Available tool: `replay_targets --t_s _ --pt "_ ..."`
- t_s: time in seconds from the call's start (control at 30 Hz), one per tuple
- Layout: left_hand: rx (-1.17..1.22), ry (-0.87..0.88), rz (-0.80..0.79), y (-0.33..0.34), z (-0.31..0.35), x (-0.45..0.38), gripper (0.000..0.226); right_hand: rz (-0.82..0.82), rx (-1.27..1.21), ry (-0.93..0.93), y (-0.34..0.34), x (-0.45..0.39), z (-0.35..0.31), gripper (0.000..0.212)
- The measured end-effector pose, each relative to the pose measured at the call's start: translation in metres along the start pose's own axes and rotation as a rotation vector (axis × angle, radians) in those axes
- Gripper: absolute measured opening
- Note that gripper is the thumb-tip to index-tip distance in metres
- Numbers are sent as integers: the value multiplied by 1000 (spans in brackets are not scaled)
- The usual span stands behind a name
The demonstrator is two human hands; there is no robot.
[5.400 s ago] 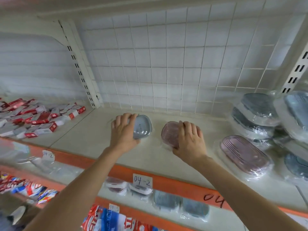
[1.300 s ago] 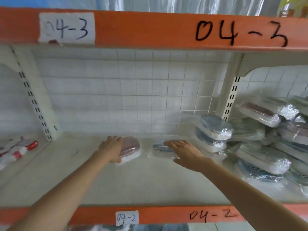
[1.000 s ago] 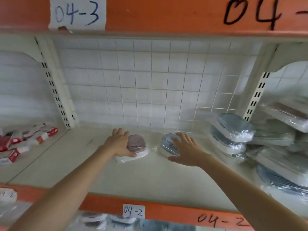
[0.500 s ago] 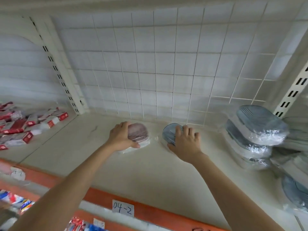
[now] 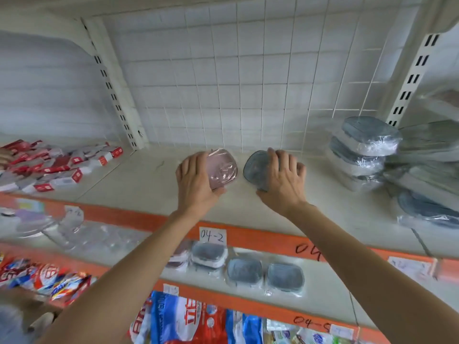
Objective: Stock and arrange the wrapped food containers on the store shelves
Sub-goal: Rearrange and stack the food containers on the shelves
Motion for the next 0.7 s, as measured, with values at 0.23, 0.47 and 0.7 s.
replay_targets --t_s 0.23,0.47,0.7 --pt "71 67 57 -107 0 101 94 169 -42 -113 -71 107 -65 86" --pt "26 180 -209 -112 4 216 89 -166 104 -260 -41 213 -79 84" --pt "-55 148 -740 -22 -5 267 84 -458 60 -164 54 274 -49 84"
Point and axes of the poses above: each hand's wrist, its own x-axis away from the middle knuckle, its own y-axis out of the palm, z = x × y, the point moved 7 cm from there along -x, towards the middle knuckle, and after that the axes turned 2 degrees about -y, right-handed, at the moved point
